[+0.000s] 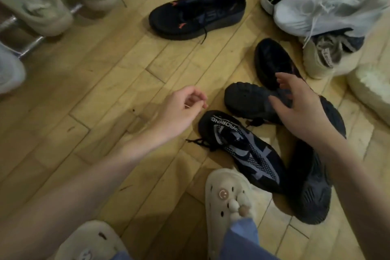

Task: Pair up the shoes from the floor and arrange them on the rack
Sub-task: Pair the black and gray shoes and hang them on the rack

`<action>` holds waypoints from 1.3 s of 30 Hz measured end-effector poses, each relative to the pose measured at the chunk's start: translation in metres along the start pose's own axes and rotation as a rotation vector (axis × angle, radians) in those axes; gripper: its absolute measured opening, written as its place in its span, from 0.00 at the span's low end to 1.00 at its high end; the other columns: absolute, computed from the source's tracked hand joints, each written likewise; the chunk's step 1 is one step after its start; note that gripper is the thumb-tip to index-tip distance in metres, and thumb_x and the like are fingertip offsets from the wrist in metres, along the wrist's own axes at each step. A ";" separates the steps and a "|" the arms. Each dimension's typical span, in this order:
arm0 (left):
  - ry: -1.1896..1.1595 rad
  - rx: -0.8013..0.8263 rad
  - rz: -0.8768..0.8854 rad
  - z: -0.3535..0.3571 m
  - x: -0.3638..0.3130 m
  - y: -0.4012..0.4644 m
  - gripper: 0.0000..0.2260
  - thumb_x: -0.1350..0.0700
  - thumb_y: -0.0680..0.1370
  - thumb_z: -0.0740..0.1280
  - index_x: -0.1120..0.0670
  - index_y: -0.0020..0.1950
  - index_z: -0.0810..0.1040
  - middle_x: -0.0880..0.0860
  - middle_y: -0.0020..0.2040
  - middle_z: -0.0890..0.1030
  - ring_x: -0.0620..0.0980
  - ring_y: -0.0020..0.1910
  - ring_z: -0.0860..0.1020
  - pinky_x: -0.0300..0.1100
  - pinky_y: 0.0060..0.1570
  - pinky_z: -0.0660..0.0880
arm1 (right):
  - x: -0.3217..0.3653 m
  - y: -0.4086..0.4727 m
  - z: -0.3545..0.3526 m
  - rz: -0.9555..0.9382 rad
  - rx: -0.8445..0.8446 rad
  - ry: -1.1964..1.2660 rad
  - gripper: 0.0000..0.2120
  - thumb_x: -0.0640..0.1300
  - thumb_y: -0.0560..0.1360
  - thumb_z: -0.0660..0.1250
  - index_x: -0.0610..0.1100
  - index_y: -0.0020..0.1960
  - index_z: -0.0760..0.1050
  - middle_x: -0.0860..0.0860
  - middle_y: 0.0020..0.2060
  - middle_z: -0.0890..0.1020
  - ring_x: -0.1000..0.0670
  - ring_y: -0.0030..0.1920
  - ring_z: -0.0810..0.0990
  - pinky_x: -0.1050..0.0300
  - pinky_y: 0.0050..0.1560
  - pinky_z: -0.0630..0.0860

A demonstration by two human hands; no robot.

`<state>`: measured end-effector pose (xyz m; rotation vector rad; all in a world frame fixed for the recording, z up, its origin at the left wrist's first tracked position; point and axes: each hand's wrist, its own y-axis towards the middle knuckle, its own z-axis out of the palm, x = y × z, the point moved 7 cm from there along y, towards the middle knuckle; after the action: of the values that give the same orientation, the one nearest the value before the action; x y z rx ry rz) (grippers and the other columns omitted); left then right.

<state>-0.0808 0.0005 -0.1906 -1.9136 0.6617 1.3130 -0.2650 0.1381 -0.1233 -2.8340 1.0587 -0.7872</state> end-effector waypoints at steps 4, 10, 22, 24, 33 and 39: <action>0.361 0.114 0.195 0.035 -0.027 0.028 0.13 0.55 0.77 0.67 0.52 0.62 0.76 0.48 0.57 0.79 0.44 0.56 0.77 0.42 0.57 0.75 | -0.034 -0.014 -0.007 0.120 -0.023 0.012 0.24 0.41 0.78 0.65 0.43 0.72 0.65 0.44 0.66 0.74 0.46 0.67 0.71 0.51 0.67 0.69; 0.821 0.450 0.445 0.085 -0.049 0.072 0.33 0.41 0.69 0.73 0.50 0.71 0.69 0.52 0.67 0.72 0.52 0.67 0.67 0.46 0.65 0.67 | -0.058 -0.038 -0.015 0.254 -0.219 0.158 0.20 0.39 0.76 0.67 0.44 0.67 0.71 0.46 0.61 0.76 0.51 0.61 0.75 0.57 0.63 0.73; 0.315 0.531 0.171 0.064 -0.049 0.093 0.15 0.58 0.75 0.70 0.51 0.62 0.78 0.48 0.54 0.81 0.38 0.53 0.79 0.32 0.52 0.77 | -0.050 -0.081 0.002 0.279 -0.378 0.262 0.17 0.35 0.74 0.67 0.41 0.62 0.71 0.47 0.54 0.72 0.53 0.53 0.73 0.63 0.56 0.73; 0.189 0.399 0.085 0.052 -0.042 0.098 0.11 0.61 0.78 0.66 0.52 0.59 0.79 0.51 0.52 0.82 0.42 0.51 0.80 0.34 0.48 0.79 | -0.044 -0.077 0.015 0.240 -0.266 0.223 0.19 0.39 0.75 0.69 0.42 0.64 0.70 0.49 0.55 0.72 0.53 0.55 0.72 0.60 0.59 0.72; 0.280 0.333 -0.024 0.054 -0.016 0.094 0.28 0.46 0.71 0.73 0.52 0.68 0.71 0.51 0.59 0.77 0.47 0.57 0.76 0.37 0.51 0.73 | -0.035 -0.067 0.053 0.145 0.078 0.107 0.35 0.52 0.75 0.69 0.44 0.76 0.58 0.46 0.68 0.69 0.46 0.69 0.66 0.50 0.70 0.65; 0.152 0.244 -0.179 0.052 -0.012 0.097 0.29 0.51 0.68 0.77 0.54 0.67 0.73 0.54 0.60 0.78 0.52 0.59 0.77 0.48 0.58 0.76 | -0.032 -0.064 0.071 0.106 0.307 -0.019 0.44 0.61 0.71 0.70 0.47 0.77 0.53 0.48 0.71 0.66 0.47 0.71 0.62 0.49 0.71 0.60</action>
<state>-0.1860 -0.0179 -0.2175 -1.8366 0.6753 0.9373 -0.2138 0.1964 -0.1874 -2.5049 0.9799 -0.8303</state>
